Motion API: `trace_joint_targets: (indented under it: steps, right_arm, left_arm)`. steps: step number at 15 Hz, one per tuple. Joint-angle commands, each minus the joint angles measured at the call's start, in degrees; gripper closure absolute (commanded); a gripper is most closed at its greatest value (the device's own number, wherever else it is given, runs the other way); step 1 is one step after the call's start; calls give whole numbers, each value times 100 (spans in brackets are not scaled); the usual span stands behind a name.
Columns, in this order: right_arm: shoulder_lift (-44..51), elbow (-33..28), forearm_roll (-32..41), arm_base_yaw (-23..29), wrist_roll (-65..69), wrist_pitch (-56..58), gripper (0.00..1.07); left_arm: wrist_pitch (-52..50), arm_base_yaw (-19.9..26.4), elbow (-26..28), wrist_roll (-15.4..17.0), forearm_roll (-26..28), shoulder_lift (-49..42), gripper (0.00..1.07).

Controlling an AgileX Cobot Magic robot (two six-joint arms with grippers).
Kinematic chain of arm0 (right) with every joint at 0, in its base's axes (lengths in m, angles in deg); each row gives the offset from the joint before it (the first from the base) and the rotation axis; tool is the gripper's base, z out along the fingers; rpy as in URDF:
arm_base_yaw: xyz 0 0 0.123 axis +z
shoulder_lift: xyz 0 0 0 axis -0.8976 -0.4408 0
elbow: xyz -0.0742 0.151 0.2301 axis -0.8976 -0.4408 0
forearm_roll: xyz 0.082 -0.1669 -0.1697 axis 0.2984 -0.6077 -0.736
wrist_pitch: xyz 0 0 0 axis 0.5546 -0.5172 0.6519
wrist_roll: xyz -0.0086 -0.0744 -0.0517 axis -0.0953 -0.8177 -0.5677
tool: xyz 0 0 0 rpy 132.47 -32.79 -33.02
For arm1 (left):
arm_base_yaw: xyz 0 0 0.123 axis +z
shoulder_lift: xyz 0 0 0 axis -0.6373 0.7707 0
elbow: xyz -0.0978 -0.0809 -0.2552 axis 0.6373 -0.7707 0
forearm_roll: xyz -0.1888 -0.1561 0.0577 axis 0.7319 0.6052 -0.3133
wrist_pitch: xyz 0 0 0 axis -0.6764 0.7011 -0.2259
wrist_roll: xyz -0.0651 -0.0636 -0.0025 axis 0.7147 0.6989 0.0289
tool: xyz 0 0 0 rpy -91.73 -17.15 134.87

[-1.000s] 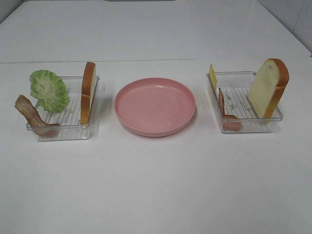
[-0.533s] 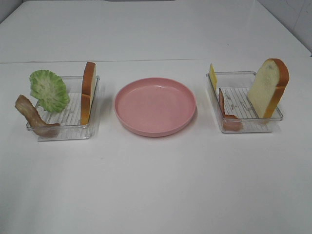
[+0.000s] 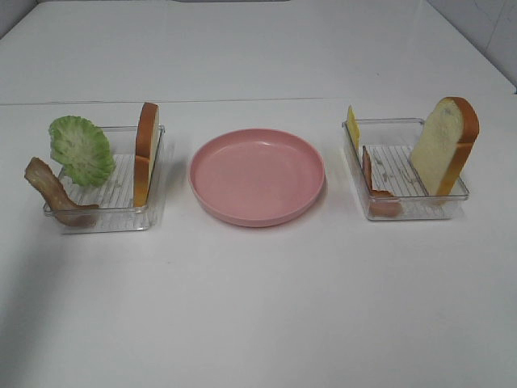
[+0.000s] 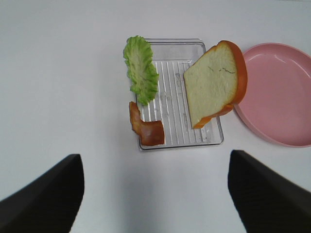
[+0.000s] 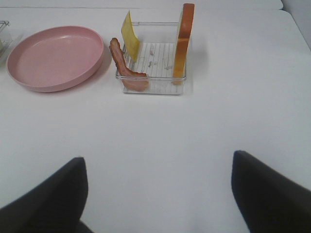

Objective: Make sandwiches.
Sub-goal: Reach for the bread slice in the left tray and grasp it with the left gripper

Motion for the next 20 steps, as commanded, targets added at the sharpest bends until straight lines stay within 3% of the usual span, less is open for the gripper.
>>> trace_joint_targets:
  steps: [1, 3, 5, 9, 11, 16, 20]
  right_arm:
    - [69, -6, 34, -11, 34, -69, 31]
    - [69, -6, 34, -11, 34, -69, 31]
    - [69, -6, 34, -11, 34, -69, 31]
    - [69, -6, 34, -11, 34, -69, 31]
    - [69, -6, 34, -11, 34, -69, 31]
    - [69, -6, 34, -11, 34, -69, 31]
    - [69, -6, 34, -11, 34, -69, 31]
  left_arm:
    - [567, -138, 877, 0, 103, 859, 29]
    - [1123, -516, 1925, 57, 40, 1856, 29]
    - [1421, -756, 2418, 223, -63, 2343, 29]
    - [2097, -1553, 3466, 1123, -837, 3386, 29]
    - [2332, -1896, 3867, 1576, -1238, 3816, 29]
    - [2435, -2389, 4589, 2154, -1736, 4899, 29]
    - [2269, -2389, 4870, 2149, -1742, 5420, 29]
